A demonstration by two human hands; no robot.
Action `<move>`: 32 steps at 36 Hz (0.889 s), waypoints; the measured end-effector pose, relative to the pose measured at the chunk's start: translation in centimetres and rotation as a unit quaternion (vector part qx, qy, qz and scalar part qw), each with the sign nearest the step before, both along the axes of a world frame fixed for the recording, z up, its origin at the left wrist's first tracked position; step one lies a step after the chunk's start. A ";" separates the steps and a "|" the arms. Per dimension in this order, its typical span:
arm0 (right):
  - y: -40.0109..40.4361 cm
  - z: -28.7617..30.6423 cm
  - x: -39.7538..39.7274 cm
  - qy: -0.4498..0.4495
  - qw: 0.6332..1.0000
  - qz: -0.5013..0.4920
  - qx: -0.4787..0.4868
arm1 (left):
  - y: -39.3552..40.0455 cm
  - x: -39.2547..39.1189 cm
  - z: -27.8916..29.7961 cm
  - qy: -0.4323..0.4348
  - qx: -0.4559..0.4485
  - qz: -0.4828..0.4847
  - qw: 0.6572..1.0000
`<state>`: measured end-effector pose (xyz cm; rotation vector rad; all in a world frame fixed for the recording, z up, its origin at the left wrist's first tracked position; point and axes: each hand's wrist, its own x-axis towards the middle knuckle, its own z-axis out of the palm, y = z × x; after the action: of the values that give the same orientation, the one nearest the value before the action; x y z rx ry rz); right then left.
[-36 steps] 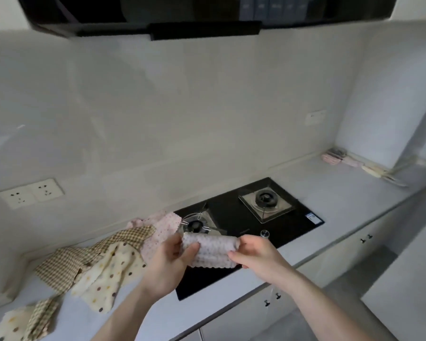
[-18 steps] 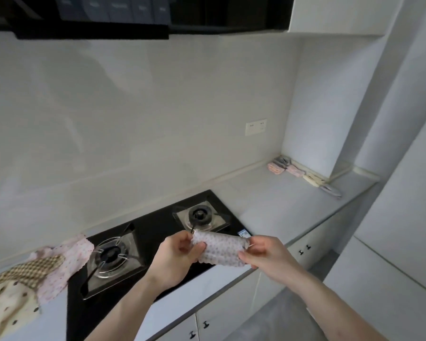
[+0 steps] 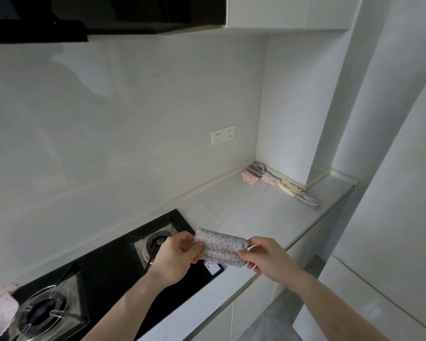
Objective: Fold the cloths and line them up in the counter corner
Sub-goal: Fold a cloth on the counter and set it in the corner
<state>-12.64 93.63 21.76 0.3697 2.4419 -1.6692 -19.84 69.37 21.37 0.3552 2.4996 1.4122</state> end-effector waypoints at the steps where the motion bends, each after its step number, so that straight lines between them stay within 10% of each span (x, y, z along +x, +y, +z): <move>1: 0.7 -0.3 -0.8 0.000 1.000 -0.005 0.002 | 0.7 -1.0 -0.3 -0.001 -0.004 0.000 1.000; 32: 23.6 -14.9 -30.7 -0.144 0.921 -0.325 -0.159 | 14.7 -25.8 -5.1 -0.090 -0.144 0.018 0.985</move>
<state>-43.38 117.22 6.86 1.3783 1.8853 -2.0106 -45.62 84.09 16.26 0.1201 2.5200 1.0204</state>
